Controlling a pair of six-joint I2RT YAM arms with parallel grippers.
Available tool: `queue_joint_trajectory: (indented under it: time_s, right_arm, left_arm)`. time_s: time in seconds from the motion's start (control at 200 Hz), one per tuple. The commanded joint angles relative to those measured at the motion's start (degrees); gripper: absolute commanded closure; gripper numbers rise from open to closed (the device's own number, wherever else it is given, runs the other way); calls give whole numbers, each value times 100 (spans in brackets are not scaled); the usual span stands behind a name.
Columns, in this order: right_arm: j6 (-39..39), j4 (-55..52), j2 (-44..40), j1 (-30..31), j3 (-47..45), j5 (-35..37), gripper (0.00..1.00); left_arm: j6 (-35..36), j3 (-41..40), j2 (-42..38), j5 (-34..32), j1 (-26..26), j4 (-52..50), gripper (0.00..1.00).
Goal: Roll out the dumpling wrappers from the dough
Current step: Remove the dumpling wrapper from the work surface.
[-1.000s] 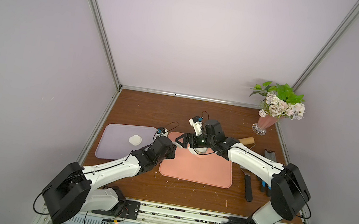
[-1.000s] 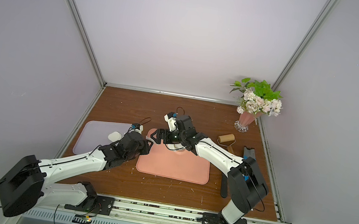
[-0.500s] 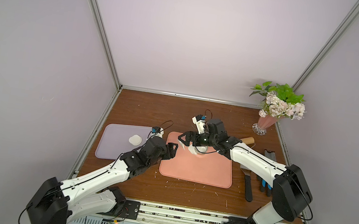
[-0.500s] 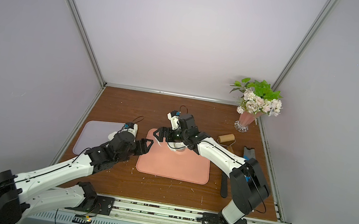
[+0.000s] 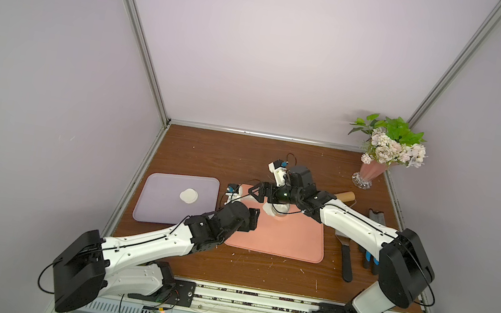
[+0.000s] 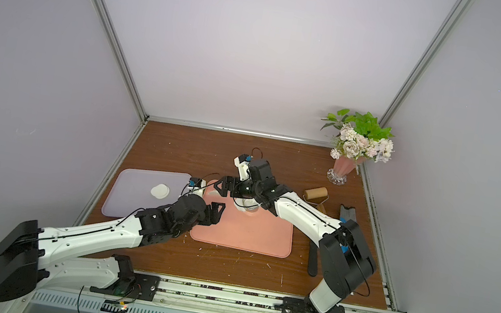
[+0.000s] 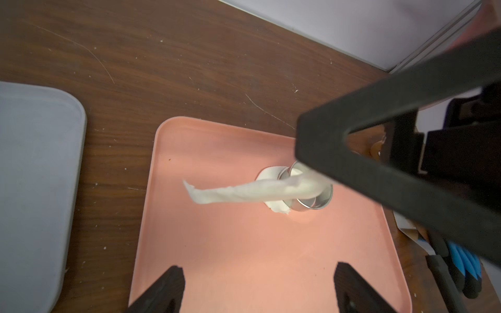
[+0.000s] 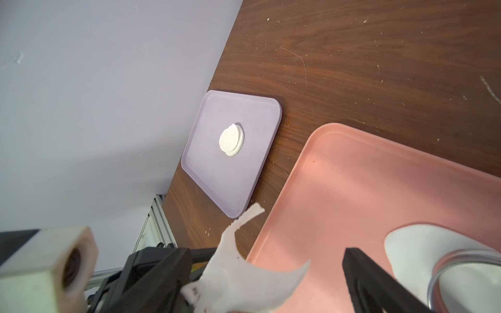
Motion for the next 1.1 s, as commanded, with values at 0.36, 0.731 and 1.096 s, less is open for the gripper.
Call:
queue_joint_trajectory:
  time_s: [0.36, 0.731, 1.096]
  right_arm:
    - [241, 360, -307, 60, -75, 212, 5]
    - [168, 351, -252, 51, -16, 251, 5]
    - [-72, 77, -312, -131, 84, 539, 4]
  left_arm:
    - [223, 697, 807, -1127, -152, 551, 38]
    - [-45, 377, 697, -1153, -149, 260, 94]
    - [-80, 304, 631, -948, -60, -161, 70]
